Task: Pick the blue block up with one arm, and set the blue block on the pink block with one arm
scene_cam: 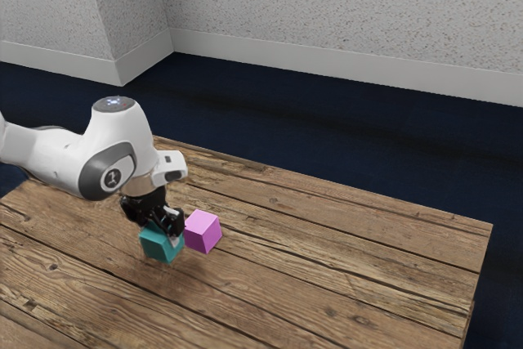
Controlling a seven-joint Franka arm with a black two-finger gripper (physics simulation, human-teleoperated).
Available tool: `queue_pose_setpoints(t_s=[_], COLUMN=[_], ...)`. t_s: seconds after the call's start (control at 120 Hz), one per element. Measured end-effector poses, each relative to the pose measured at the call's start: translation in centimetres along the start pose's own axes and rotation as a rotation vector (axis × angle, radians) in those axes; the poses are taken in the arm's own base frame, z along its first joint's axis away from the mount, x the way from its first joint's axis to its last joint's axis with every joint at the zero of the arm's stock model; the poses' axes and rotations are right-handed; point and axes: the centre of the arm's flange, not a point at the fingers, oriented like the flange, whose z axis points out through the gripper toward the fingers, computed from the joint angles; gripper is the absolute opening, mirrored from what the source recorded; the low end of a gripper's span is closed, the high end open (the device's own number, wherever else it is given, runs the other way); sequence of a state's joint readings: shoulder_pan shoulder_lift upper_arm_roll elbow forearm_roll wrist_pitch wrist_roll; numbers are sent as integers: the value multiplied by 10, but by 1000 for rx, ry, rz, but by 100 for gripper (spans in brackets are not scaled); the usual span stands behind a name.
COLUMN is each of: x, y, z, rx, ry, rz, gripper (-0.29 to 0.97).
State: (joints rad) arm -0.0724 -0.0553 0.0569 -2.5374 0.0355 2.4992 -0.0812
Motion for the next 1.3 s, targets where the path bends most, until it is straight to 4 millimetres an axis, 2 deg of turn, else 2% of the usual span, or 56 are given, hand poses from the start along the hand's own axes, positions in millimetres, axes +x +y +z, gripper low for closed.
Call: queue_pose_setpoints(t_s=[0.042, 0.092, 0.175, 0.292, 0.358, 0.492, 0.658, 0.867, 0.933, 1.0, 1.05, 1.092, 1.142, 1.175, 1.217, 1.3], x=[22, 42, 66, 92, 101, 103, 111, 114, 110, 96, 99, 101, 100, 97, 93, 85], y=[-4, -8, -10, -10, -1, 21, 23, 29, 29, 27, 24, 13, -5, -15, -23, -21], z=[-29, -53, -75, -68, -62, -60, -64, -72, -106, -164, -218, -260, -294, -306, -312, -313], rx=[1, 4, 8, 15, 15, 11, 9, 3, -1, -31, -75, -100, -120, -128, -135, -142], ry=[28, 43, 45, 1, -18, -37, -33, -28, 12, 65, 109, 135, 136, 121, 91, 30], rz=[-12, -23, -32, -37, -26, 10, 10, 22, 23, 5, -18, -40, -72, -90, -101, -96], gripper=[36, 36, 37, 37, 37, 37, 38, 56, 59, 62, 63, 64, 65, 65, 66, 66])
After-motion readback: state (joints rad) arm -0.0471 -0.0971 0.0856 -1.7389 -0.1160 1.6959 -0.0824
